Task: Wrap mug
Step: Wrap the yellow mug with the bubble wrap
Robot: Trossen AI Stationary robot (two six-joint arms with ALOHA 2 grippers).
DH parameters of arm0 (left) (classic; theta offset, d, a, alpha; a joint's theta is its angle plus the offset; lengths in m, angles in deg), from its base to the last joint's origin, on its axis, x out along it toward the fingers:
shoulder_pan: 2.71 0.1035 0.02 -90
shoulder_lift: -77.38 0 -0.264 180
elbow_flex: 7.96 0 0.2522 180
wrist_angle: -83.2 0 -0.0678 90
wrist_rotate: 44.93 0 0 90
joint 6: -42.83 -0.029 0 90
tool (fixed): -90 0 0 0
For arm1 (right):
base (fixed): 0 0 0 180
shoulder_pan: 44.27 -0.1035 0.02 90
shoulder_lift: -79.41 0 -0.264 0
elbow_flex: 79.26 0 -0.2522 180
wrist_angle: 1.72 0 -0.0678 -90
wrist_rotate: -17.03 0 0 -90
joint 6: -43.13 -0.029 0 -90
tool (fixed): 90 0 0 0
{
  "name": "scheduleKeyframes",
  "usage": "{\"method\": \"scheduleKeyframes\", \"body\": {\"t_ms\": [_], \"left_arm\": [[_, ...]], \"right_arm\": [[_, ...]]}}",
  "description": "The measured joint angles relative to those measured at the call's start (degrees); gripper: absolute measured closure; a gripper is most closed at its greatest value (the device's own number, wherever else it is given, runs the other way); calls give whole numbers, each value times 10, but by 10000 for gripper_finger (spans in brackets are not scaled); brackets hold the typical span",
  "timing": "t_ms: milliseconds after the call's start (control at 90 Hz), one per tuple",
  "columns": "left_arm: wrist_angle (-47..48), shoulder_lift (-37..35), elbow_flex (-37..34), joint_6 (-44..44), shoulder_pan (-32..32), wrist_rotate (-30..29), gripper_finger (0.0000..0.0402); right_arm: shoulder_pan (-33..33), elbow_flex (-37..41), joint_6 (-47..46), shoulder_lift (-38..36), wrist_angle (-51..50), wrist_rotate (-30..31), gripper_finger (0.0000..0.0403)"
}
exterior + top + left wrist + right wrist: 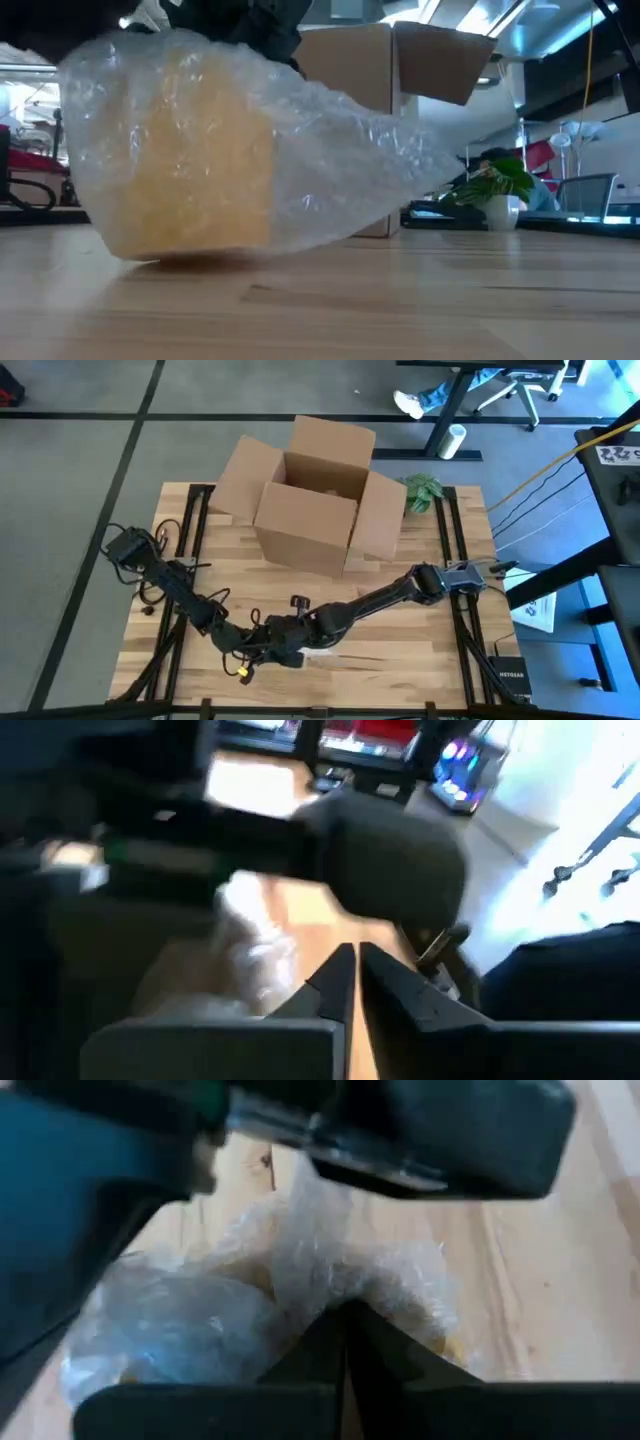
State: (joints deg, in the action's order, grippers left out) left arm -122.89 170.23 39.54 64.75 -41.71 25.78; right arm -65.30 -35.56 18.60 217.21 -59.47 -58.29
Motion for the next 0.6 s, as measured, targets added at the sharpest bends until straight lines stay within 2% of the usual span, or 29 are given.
{"method": "scheduleKeyframes", "body": {"t_ms": [211, 422, 600], "left_arm": [[6, 1, 0, -8, -1, 2, 402], [8, 2, 0, -3, 1, -1, 402], [3, 2, -1, -9, 1, -1, 402]], "right_arm": [[2, -42, -10, 1, -23, -53, 403], [-2, -124, -12, -1, -123, -59, 403], [-4, -118, -51, -25, -213, -49, 403]]}}
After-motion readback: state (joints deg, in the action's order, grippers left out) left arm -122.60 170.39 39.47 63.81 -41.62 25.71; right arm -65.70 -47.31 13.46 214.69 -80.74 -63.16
